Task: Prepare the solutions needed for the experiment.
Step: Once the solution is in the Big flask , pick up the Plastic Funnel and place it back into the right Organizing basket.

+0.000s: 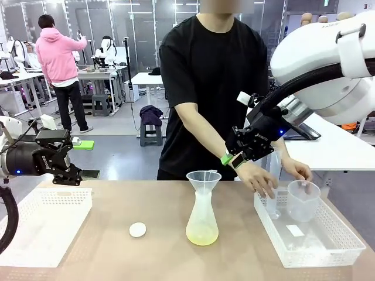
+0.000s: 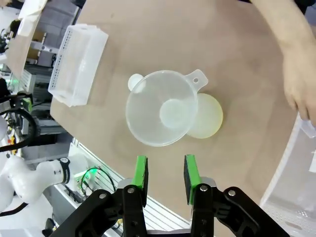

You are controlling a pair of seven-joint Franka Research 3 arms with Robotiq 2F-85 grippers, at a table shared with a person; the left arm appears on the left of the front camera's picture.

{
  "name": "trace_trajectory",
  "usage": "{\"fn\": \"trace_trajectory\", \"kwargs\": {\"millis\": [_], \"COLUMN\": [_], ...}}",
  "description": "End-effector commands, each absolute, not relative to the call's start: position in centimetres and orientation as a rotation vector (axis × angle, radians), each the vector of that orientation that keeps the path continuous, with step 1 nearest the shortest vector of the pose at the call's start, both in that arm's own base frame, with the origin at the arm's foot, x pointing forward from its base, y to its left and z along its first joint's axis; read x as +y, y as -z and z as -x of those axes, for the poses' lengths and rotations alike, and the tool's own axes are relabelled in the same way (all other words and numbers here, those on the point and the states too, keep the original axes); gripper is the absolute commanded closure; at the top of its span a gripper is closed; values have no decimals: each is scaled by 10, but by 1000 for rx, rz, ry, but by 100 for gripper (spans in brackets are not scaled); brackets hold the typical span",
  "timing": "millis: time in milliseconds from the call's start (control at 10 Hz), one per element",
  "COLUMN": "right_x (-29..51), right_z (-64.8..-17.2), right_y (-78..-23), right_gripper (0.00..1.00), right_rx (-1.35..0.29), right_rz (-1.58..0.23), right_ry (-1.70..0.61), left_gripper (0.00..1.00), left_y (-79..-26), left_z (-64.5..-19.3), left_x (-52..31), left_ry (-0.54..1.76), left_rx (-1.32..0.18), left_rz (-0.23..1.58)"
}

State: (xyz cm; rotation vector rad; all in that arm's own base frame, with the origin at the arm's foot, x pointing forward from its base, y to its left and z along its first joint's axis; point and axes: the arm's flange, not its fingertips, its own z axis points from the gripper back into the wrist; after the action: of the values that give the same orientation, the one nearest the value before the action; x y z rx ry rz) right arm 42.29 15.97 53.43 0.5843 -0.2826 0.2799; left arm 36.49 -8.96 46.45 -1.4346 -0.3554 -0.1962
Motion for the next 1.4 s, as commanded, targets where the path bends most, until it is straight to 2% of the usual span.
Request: {"fn": "trace_trajectory", "kwargs": {"millis": [0, 700, 1100, 1300], "right_x": [156, 157, 195, 207], "right_z": [-420, -425, -463, -475], "right_y": [-534, -533, -537, -536], "right_gripper": [61, 61, 61, 61], "right_rx": [-257, -277, -315, -281], "right_rz": [-623, -599, -509, -452], "right_ry": [-261, -286, -398, -440], "left_gripper": [0, 0, 0, 0], "left_y": [-466, -466, -466, -466], "left_z": [-364, -364, -364, -364], "left_x": [-89, -89, -89, -89], "left_ry": [198, 198, 198, 198], "left_rx": [-348, -348, -348, -348], "left_rz": [1445, 1445, 1445, 1445]}}
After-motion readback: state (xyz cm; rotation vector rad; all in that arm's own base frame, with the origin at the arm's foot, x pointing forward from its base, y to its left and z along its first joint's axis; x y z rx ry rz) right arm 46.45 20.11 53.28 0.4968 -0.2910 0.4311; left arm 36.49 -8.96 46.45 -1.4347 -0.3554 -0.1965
